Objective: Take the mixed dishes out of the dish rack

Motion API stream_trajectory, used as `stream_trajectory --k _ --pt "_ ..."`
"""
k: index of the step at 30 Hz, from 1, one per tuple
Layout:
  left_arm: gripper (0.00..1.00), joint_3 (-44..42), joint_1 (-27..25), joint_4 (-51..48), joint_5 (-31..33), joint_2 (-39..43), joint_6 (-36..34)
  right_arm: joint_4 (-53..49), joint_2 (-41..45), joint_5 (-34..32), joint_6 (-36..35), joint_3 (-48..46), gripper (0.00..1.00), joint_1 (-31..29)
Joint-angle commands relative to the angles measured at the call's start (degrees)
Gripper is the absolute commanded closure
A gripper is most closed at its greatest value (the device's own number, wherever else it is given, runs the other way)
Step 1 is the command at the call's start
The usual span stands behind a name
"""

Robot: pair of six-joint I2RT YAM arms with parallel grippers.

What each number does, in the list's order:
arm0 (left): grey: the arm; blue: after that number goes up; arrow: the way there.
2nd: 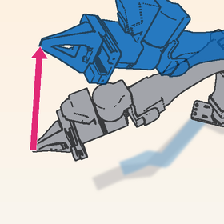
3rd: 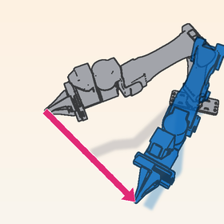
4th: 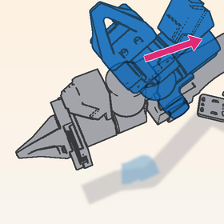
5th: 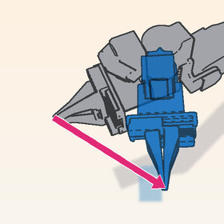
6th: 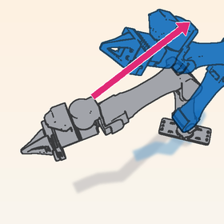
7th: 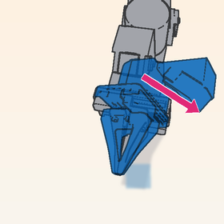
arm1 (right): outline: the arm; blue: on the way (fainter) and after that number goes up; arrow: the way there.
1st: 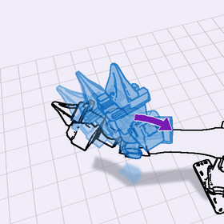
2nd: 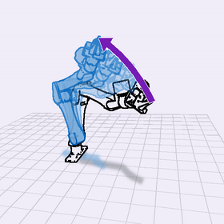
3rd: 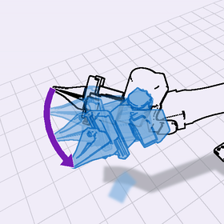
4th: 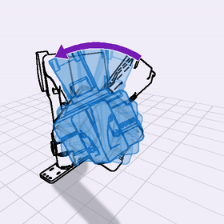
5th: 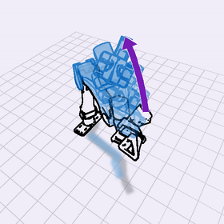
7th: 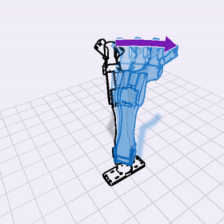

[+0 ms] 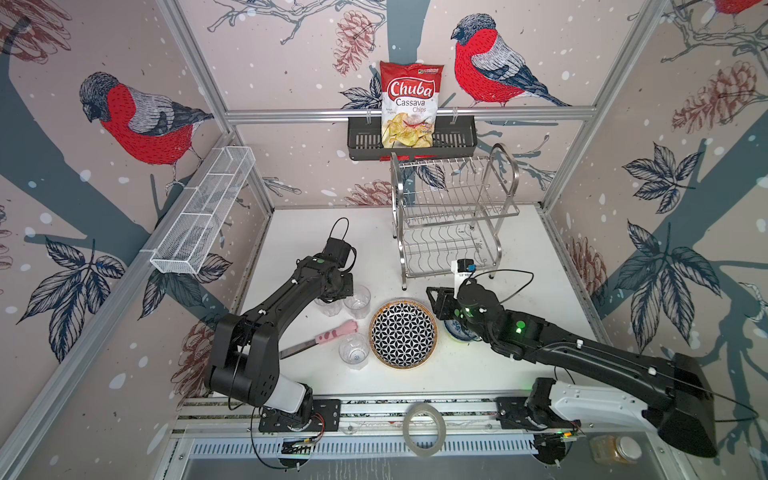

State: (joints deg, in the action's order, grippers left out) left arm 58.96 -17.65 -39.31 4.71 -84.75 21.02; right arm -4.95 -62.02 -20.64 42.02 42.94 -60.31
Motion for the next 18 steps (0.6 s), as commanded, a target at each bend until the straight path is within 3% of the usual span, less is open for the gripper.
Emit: stream_trajectory --k 1,6,8,10,11,12,15,18 --pt "0.67 0.25 -0.08 1.10 0.80 1.35 0.87 -0.90 0.32 -1.93 0.00 0.28 0.54 -0.08" --pt "0.43 2.37 -0.02 -2.68 2.66 5.46 1.95 -3.44 0.83 -5.29 -1.31 1.49 0.38 -0.05" --pt "0.37 3.42 -0.06 -4.36 4.12 8.81 2.53 -4.56 1.72 -8.10 -2.91 1.92 0.25 0.28" --pt "0.28 4.50 -0.09 -4.99 5.84 12.33 2.93 -4.29 2.79 -10.86 -5.50 1.72 0.01 0.77" --pt "0.21 4.90 -0.09 -4.66 6.78 14.19 2.96 -4.70 3.39 -11.89 -6.96 1.74 0.01 1.46" --pt "0.03 4.85 -0.04 -3.76 8.14 15.82 2.79 -5.53 3.81 -12.84 -7.57 1.88 0.01 2.23" --pt "0.01 2.34 -0.01 3.47 13.48 21.77 1.97 -7.41 5.91 -16.01 -8.75 1.44 0.01 6.06" --pt "0.01 -0.99 0.31 12.53 17.20 26.45 1.25 -6.84 9.33 -14.57 -11.33 -0.29 0.01 12.18"
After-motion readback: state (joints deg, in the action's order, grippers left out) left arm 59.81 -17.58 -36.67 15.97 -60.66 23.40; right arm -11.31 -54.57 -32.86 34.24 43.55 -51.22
